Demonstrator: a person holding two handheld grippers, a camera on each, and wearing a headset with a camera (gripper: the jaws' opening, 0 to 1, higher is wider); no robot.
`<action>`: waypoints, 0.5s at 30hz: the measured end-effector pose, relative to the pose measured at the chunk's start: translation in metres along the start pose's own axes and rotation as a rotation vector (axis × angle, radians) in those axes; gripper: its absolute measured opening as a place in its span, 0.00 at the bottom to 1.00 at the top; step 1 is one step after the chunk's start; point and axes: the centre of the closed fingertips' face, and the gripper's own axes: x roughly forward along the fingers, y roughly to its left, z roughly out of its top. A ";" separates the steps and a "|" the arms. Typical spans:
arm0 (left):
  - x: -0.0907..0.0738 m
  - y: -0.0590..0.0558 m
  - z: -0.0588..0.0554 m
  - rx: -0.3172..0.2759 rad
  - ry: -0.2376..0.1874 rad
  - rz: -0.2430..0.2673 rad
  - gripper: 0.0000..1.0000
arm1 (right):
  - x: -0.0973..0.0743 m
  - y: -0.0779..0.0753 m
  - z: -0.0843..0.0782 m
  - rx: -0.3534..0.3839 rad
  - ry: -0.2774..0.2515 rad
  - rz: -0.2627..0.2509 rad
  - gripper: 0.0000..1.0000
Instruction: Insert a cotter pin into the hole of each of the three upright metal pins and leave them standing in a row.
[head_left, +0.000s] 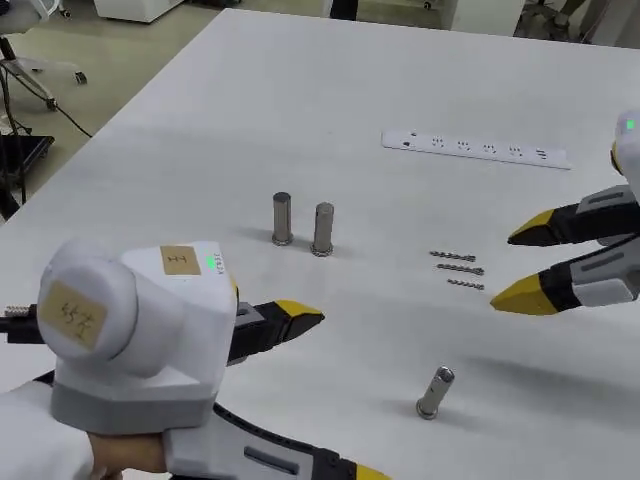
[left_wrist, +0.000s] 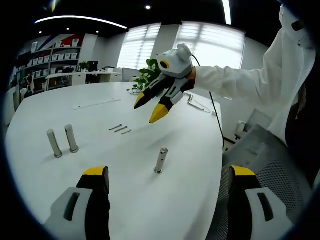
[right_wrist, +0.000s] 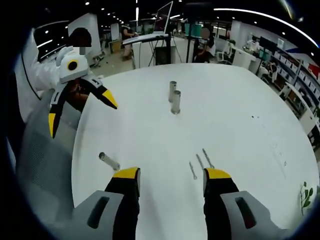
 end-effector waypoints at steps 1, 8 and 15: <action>0.000 0.000 0.000 -0.001 -0.003 0.002 0.99 | 0.003 -0.002 -0.001 -0.005 0.011 0.006 0.43; -0.001 0.000 -0.001 -0.012 -0.006 0.001 0.99 | 0.019 -0.008 -0.008 -0.025 0.068 0.038 0.32; -0.002 0.001 -0.011 0.004 0.031 0.005 0.99 | 0.038 -0.013 -0.022 -0.046 0.144 0.063 0.29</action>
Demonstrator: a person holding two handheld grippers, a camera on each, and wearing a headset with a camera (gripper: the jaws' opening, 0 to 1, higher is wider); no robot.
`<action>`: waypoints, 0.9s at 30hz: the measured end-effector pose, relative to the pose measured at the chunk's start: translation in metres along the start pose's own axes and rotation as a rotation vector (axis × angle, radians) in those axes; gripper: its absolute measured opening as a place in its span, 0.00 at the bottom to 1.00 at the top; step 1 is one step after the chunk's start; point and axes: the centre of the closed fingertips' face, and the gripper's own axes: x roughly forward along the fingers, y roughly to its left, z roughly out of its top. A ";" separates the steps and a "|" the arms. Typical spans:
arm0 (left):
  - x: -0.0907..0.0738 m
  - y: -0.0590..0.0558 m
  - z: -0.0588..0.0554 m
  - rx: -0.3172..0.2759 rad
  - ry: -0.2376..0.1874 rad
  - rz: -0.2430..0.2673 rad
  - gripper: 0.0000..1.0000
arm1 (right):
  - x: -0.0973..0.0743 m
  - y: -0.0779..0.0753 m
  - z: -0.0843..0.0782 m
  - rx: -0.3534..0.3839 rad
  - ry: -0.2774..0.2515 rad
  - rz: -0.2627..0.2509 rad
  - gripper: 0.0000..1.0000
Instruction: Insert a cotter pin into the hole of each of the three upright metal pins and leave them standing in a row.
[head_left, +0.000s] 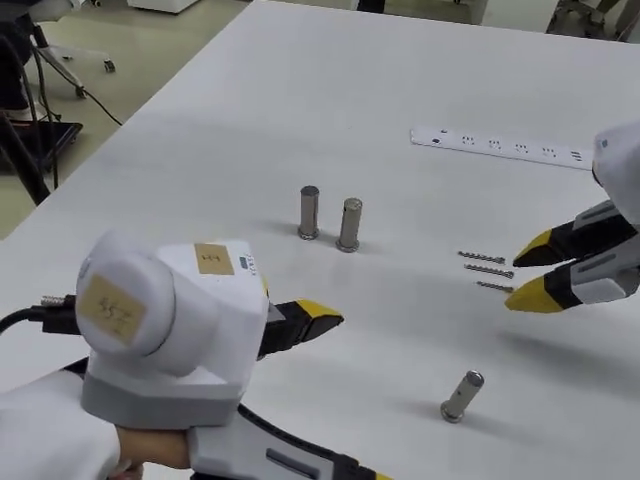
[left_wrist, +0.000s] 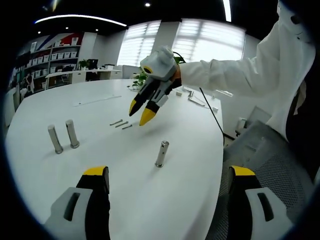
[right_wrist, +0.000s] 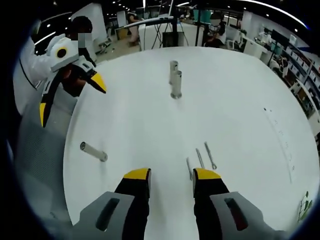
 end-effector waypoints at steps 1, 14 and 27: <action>0.000 0.000 -0.001 -0.001 0.002 0.001 0.99 | 0.002 0.000 -0.001 0.000 0.010 0.004 0.29; 0.000 0.000 -0.004 -0.007 0.016 0.007 0.96 | 0.020 -0.008 -0.006 -0.021 0.088 0.024 0.22; 0.002 -0.005 -0.008 -0.018 0.024 -0.014 0.95 | 0.026 -0.020 -0.018 -0.048 0.157 0.023 0.13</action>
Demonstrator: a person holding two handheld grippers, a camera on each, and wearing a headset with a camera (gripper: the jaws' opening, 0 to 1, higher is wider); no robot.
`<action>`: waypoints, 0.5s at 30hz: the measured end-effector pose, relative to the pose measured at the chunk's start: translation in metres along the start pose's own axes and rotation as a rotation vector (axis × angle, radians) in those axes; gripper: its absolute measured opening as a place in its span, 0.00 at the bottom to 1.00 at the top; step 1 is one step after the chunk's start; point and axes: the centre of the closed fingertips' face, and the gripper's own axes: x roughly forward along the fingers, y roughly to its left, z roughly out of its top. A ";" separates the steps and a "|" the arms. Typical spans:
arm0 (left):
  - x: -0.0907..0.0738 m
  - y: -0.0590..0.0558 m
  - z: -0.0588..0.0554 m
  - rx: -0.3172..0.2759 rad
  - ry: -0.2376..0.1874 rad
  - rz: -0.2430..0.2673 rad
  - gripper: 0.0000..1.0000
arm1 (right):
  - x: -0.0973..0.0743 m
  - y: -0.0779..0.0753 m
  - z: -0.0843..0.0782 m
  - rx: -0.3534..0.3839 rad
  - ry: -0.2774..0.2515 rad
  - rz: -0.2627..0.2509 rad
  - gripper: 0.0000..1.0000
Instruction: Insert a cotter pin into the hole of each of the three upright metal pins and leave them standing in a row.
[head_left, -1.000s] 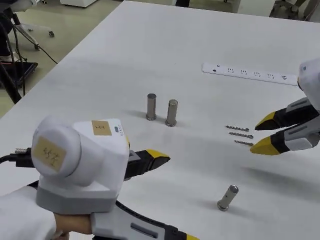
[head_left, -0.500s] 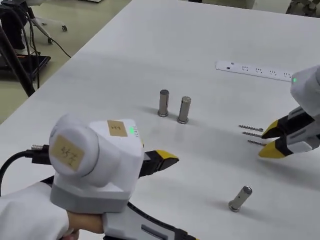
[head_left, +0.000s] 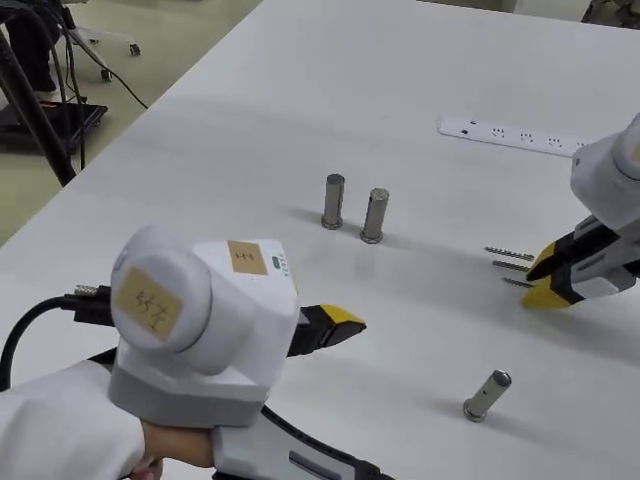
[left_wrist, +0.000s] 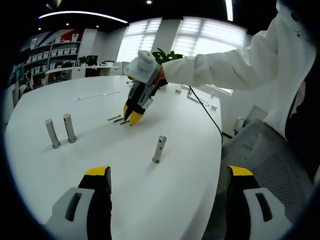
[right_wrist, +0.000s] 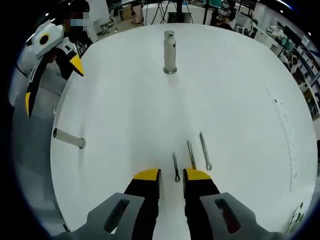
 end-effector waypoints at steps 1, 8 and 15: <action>0.000 0.000 0.000 0.001 0.002 0.001 0.95 | 0.000 -0.001 0.000 -0.002 0.005 0.000 0.12; 0.003 0.000 -0.005 -0.004 0.012 -0.007 0.94 | 0.000 -0.002 0.000 -0.046 0.051 -0.005 0.09; 0.004 0.000 -0.001 -0.006 -0.002 -0.013 0.94 | 0.002 -0.001 0.001 -0.069 0.081 0.002 0.09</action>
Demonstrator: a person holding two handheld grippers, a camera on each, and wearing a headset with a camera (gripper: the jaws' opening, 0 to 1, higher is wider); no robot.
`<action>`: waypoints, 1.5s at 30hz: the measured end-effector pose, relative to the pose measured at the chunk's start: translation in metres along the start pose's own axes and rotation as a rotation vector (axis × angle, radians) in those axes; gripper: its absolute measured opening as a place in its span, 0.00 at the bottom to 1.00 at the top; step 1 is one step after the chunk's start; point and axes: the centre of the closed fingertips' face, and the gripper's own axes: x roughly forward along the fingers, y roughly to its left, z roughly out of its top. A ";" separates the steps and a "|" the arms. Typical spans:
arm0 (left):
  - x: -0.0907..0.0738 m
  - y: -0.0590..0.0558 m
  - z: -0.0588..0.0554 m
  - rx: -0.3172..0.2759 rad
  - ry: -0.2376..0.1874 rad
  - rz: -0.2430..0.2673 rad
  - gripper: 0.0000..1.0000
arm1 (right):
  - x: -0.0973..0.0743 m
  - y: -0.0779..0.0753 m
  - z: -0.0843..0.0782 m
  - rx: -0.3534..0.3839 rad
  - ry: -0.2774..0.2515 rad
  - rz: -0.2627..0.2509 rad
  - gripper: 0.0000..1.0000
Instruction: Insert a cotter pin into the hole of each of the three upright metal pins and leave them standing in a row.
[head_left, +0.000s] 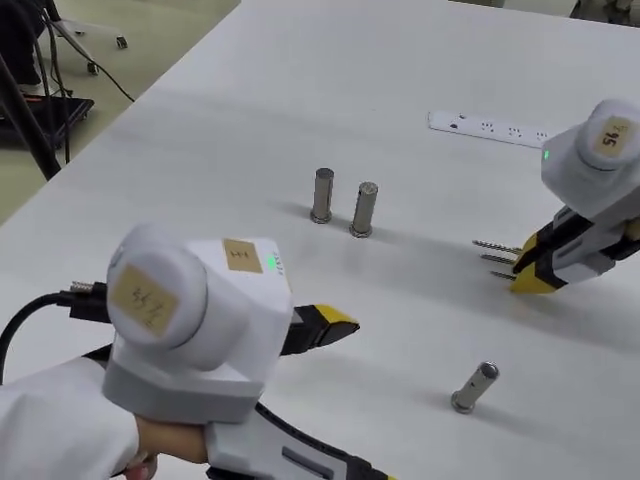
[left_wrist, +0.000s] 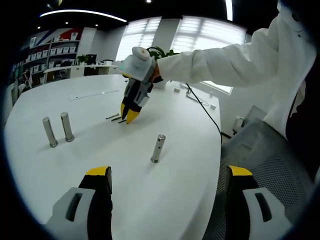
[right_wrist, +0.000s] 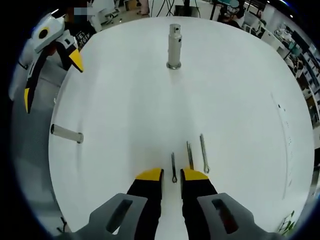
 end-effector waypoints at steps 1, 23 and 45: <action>0.000 0.000 0.001 -0.001 -0.002 0.000 0.93 | 0.000 0.000 0.000 -0.008 0.007 0.001 0.09; 0.000 0.007 0.009 0.005 -0.004 0.018 0.92 | 0.005 -0.002 0.006 -0.062 0.083 -0.031 0.00; -0.003 0.003 0.016 0.025 -0.018 0.050 0.91 | -0.011 0.001 0.012 -0.029 0.051 -0.040 0.00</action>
